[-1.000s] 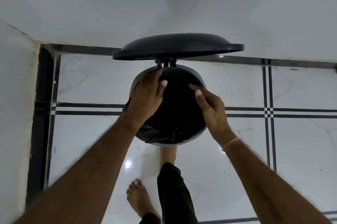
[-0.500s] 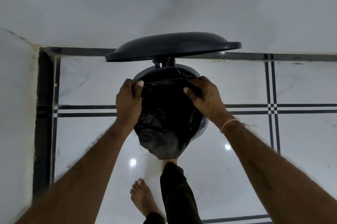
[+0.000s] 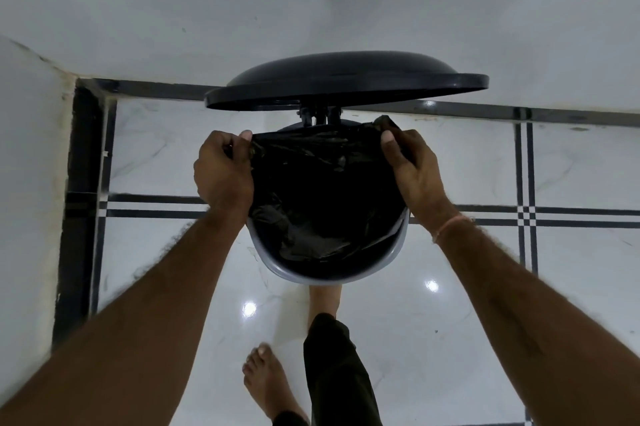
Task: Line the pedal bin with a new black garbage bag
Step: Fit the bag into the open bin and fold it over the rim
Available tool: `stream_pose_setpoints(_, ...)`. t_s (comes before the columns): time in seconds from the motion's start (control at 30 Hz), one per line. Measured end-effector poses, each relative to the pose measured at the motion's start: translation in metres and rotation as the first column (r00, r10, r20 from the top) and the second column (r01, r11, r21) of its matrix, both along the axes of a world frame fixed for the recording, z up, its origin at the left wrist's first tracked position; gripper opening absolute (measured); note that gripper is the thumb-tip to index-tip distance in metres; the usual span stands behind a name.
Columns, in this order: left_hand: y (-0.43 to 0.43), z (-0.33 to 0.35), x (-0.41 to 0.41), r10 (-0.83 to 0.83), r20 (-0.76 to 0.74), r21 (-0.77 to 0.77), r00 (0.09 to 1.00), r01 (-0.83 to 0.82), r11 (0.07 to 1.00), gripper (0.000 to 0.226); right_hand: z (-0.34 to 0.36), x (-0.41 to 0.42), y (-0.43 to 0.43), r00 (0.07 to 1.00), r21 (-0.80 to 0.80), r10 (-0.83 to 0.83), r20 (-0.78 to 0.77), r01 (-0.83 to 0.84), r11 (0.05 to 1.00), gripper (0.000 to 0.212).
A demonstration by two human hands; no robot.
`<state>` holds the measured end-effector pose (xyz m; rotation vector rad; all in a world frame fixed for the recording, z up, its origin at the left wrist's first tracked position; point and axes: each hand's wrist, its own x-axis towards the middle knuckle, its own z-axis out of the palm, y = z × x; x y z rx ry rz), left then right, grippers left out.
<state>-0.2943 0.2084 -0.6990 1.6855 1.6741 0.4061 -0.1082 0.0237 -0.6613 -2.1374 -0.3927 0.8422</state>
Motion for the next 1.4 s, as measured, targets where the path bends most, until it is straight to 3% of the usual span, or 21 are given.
stream_pose_setpoints(0.1, 0.009, -0.009, 0.002, 0.031, -0.006, -0.043, 1.000, -0.031, 0.999, 0.041, -0.007, 0.008, 0.010, 0.999, -0.019, -0.004, 0.037, 0.005, 1.000, 0.057)
stream_pose_setpoints(0.23, 0.020, -0.020, -0.002, 0.087, 0.024, -0.159, 0.996, -0.082, 0.984, 0.043, -0.013, 0.017, 0.017, 0.997, -0.080, 0.034, 0.064, -0.028, 0.996, 0.032)
stream_pose_setpoints(0.43, 0.007, -0.018, -0.022, 0.054, -0.016, -0.381, 0.998, -0.056, 0.923, 0.039, -0.013, 0.006, -0.014, 0.998, -0.164, 0.007, 0.064, 0.004, 0.986, 0.039)
stream_pose_setpoints(0.47, 0.003, -0.014, -0.022, 0.015, -0.043, -0.347, 0.999, -0.029, 0.938, 0.037, -0.012, 0.005, -0.017, 0.997, -0.152, 0.009, 0.075, 0.002, 0.988, 0.040)
stream_pose_setpoints(0.53, 0.000, -0.006, -0.015, -0.072, -0.112, -0.116, 0.991, 0.059, 0.991, 0.034, -0.012, 0.003, -0.019, 0.995, -0.125, 0.003, 0.103, 0.010, 0.992, 0.043)
stream_pose_setpoints(0.6, 0.003, 0.003, 0.000, -0.172, -0.068, 0.041, 0.983, 0.175, 0.984, 0.036, -0.012, 0.002, -0.017, 0.993, -0.111, -0.002, 0.114, 0.015, 0.994, 0.045)
stream_pose_setpoints(0.67, 0.007, 0.008, 0.018, -0.264, -0.019, -0.099, 0.964, 0.261, 0.960, 0.043, -0.013, 0.002, -0.015, 0.994, -0.106, -0.019, 0.104, 0.030, 0.994, 0.043)
stream_pose_setpoints(0.7, 0.010, 0.007, 0.026, -0.238, 0.028, -0.235, 0.971, 0.238, 0.942, 0.046, -0.014, 0.002, -0.013, 0.995, -0.102, -0.031, 0.093, 0.041, 0.994, 0.041)
stream_pose_setpoints(0.77, 0.016, 0.004, 0.034, -0.013, 0.149, -0.486, 0.989, 0.085, 0.870, 0.043, -0.016, 0.004, -0.011, 0.996, -0.097, -0.056, 0.072, 0.063, 0.993, 0.041)
stream_pose_setpoints(0.83, 0.022, 0.000, 0.032, 0.174, 0.188, -0.596, 0.966, -0.029, 0.802, 0.037, -0.019, 0.008, -0.010, 0.995, -0.101, -0.094, 0.031, 0.096, 0.990, 0.051)
stream_pose_setpoints(1.03, 0.029, -0.011, 0.015, 0.192, 0.105, -0.621, 0.976, -0.086, 0.779, 0.044, -0.031, 0.011, -0.025, 0.974, -0.107, -0.164, -0.154, 0.149, 0.983, 0.086)
stream_pose_setpoints(1.1, 0.024, -0.015, 0.006, 0.202, 0.115, -0.621, 0.973, -0.089, 0.779, 0.043, -0.030, 0.008, -0.032, 0.973, -0.086, -0.191, -0.133, 0.180, 0.980, 0.070)
stream_pose_setpoints(1.2, 0.012, -0.017, -0.014, 0.246, 0.186, -0.654, 0.951, -0.067, 0.754, 0.035, -0.025, 0.003, -0.039, 0.962, -0.094, -0.263, -0.077, 0.256, 0.962, 0.023)
stream_pose_setpoints(1.3, -0.006, -0.018, -0.039, 0.268, 0.285, -0.661, 0.920, -0.014, 0.750, 0.031, -0.022, -0.008, -0.045, 0.943, -0.108, -0.327, -0.058, 0.320, 0.941, 0.029)
stream_pose_setpoints(1.4, -0.022, -0.011, -0.062, 0.300, 0.376, -0.690, 0.877, 0.049, 0.722, 0.021, -0.018, -0.024, -0.052, 0.924, -0.179, -0.376, 0.069, 0.382, 0.907, 0.040)
